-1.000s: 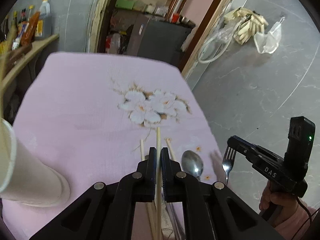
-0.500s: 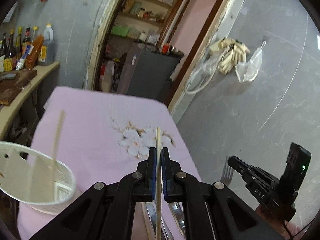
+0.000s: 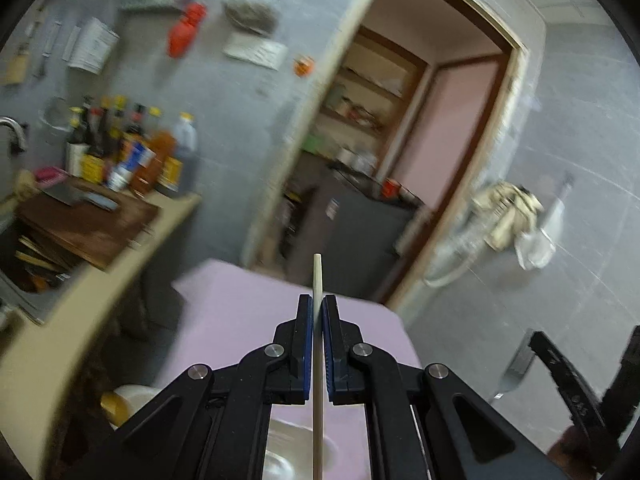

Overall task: Organize utensils
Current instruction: 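Carry fork and chopstick over the white basket and open both tools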

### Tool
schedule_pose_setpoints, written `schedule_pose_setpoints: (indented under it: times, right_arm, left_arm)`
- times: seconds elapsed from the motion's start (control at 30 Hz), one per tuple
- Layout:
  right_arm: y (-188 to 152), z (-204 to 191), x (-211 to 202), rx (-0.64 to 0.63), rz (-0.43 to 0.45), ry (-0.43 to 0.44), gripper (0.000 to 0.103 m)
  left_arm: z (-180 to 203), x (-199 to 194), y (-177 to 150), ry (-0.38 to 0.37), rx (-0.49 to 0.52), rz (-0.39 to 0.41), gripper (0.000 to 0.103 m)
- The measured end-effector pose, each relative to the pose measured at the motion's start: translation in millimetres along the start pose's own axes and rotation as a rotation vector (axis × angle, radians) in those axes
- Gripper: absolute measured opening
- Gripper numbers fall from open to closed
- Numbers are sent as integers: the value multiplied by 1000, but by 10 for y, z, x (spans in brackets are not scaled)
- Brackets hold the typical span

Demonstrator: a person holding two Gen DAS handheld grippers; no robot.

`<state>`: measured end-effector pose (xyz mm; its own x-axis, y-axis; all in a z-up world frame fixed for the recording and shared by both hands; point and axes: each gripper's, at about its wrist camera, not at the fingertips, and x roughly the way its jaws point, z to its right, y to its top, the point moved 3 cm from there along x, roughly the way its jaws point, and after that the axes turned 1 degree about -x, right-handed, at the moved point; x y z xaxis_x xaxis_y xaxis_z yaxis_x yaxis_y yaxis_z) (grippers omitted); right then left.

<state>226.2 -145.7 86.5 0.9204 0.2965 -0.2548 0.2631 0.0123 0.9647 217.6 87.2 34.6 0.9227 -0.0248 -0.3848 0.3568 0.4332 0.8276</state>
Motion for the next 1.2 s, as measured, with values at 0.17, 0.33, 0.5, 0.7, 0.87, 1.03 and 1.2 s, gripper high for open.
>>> schedule_pose_setpoints:
  times: [0.17, 0.33, 0.5, 0.7, 0.87, 1.03, 1.2]
  right_arm:
    - [66, -568, 148, -71, 22, 3, 2]
    - [-14, -1001, 321, -140, -1, -30, 2]
    - [-138, -1163, 416, -177, -24, -55, 2]
    - [-335, -1282, 522, -204, -69, -81, 2]
    - [-470, -1333, 561, -214, -105, -88, 2]
    - [-565, -1325, 571, -209, -132, -89, 2]
    - [-623, -1302, 572, -189, -151, -82, 2]
  left_arm:
    - [-545, -36, 259, 70, -54, 71, 5]
    - [-916, 100, 360, 110, -82, 96, 5]
    - [-1055, 246, 353, 125, -60, 113, 5]
    - [-1057, 412, 237, 126, -27, 101, 5]
    - [-1042, 461, 134, 118, -8, 87, 5]
    - [-999, 453, 34, 110, 32, 72, 5]
    - [-968, 405, -43, 100, 69, 42, 5]
